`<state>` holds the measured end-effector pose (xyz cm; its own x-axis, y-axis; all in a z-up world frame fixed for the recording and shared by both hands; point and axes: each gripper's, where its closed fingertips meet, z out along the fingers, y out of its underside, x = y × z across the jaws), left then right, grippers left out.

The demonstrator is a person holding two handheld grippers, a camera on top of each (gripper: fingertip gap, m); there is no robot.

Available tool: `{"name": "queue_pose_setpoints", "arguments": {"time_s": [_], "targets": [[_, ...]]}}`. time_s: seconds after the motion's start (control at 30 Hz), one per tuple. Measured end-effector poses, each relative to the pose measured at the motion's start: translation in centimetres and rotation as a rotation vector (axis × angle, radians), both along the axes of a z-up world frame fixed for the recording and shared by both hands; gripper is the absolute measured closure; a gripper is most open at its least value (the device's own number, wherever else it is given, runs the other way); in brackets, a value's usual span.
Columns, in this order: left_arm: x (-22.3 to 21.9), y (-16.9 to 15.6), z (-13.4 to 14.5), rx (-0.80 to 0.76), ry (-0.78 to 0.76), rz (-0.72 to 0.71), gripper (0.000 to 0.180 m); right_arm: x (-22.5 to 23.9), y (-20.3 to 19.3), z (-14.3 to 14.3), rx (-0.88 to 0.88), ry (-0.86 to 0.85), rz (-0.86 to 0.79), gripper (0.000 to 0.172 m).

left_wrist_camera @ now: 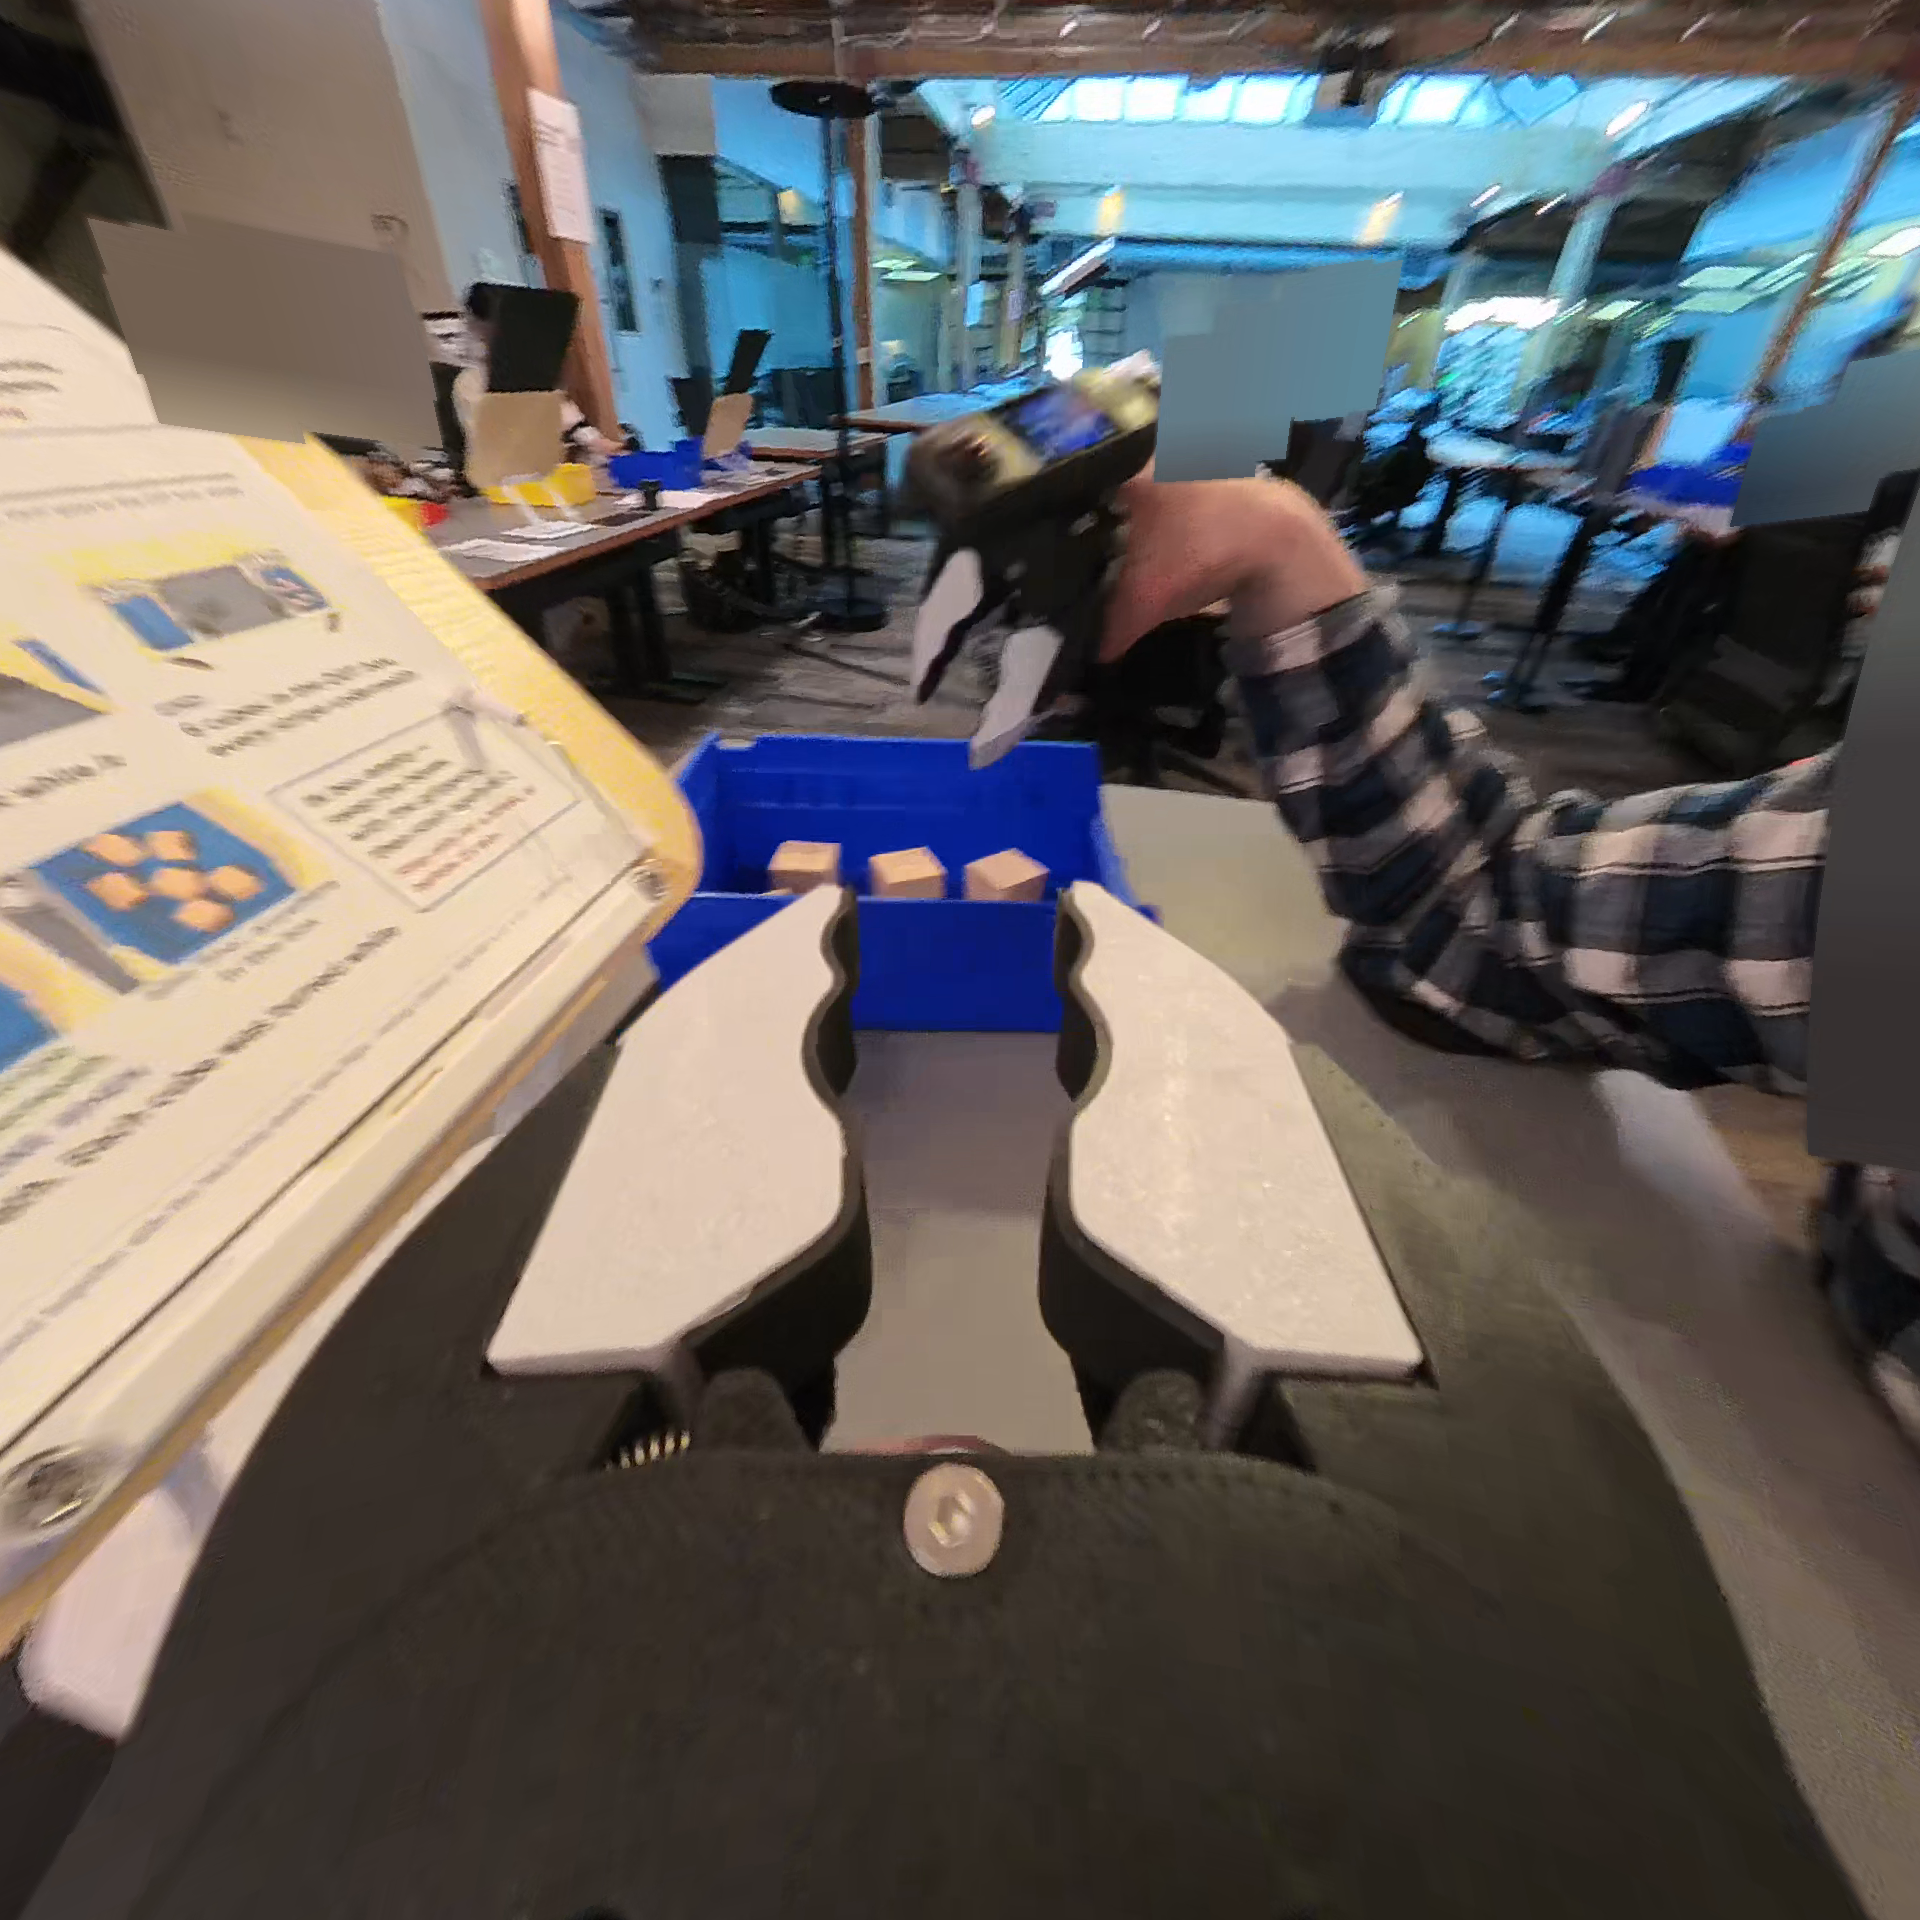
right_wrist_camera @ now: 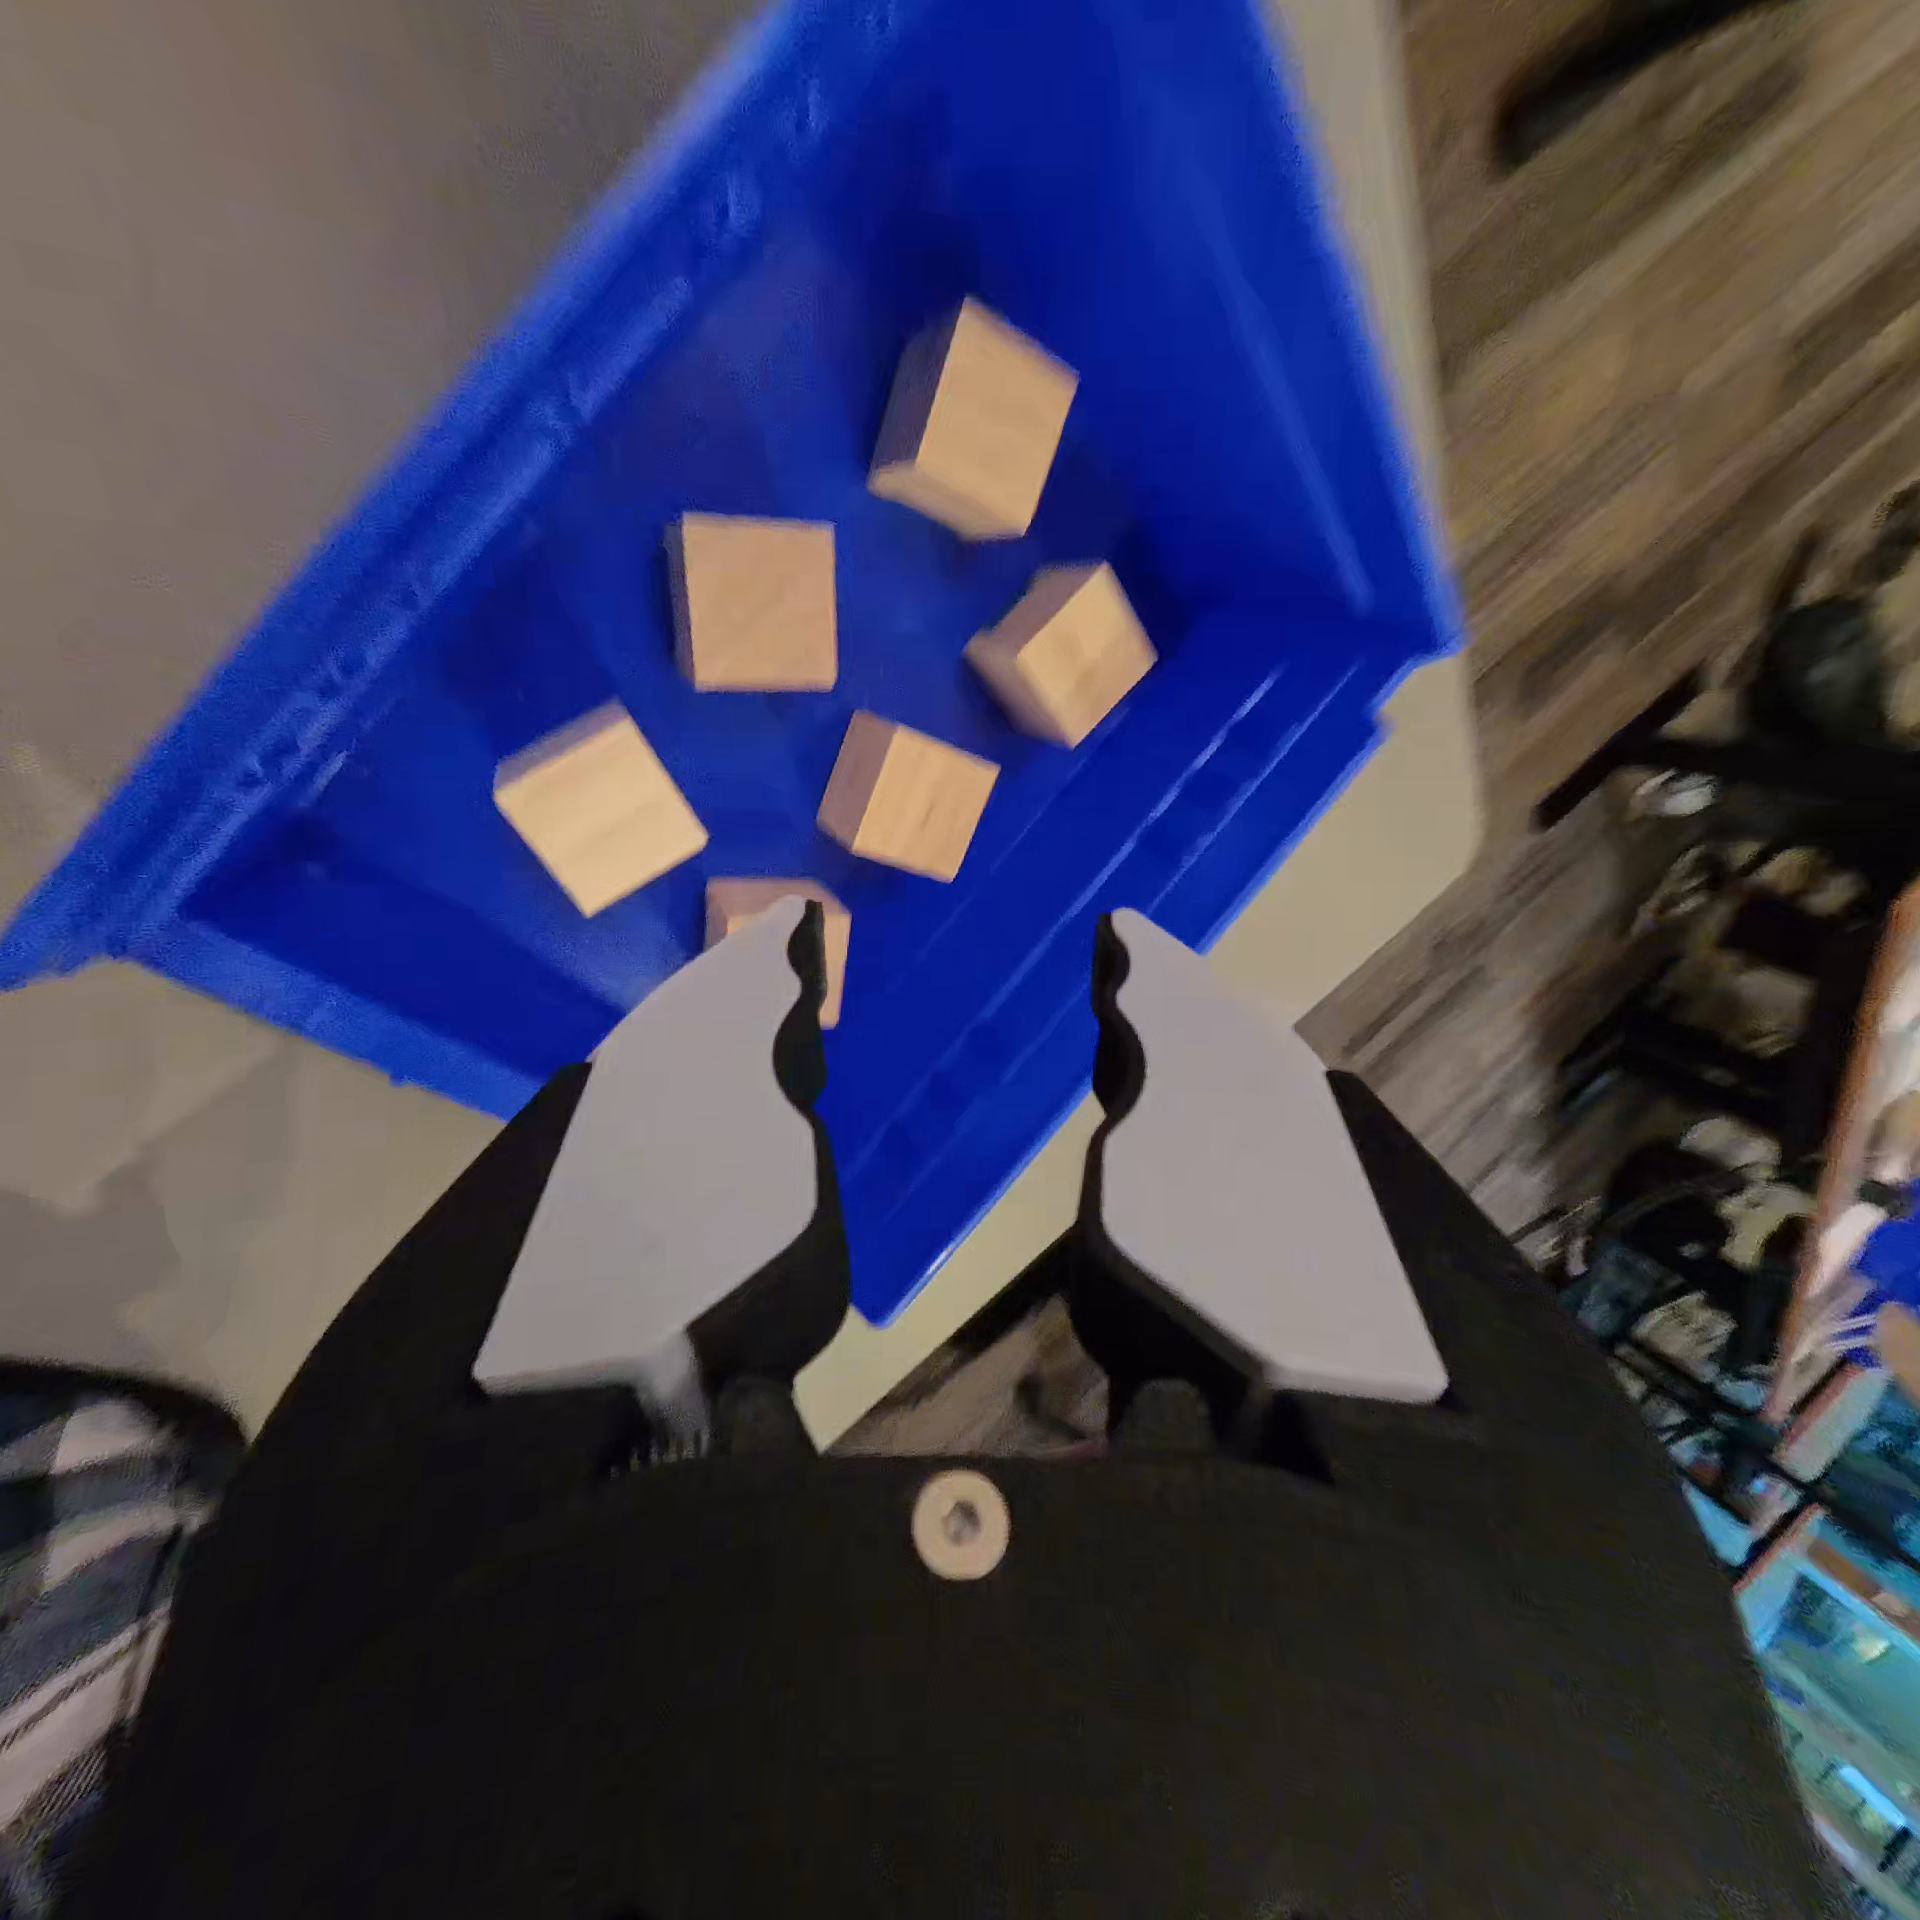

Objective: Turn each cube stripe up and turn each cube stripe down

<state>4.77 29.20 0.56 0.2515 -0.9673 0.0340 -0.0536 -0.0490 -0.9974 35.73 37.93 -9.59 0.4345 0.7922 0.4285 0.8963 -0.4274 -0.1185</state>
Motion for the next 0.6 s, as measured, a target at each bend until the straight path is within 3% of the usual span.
{"name": "queue_pose_setpoints", "arguments": {"time_s": [0.17, 0.33, 0.6], "targets": [[-1.3, 2.9, -2.0, 0.165, 0.186, 0.238, 0.146, -6.0, 1.6, 4.9, 0.299, 0.111, 0.136, 0.124], [-2.6, 4.7, -3.2, 0.245, 0.314, 0.371, 0.147, -7.9, 2.1, 6.0, 0.407, 0.090, 0.193, 0.123], [-5.7, 5.4, -0.6, 0.308, 0.309, 0.481, 0.149, -7.7, 2.8, 8.0, 0.526, 0.095, 0.185, 0.124]]}}
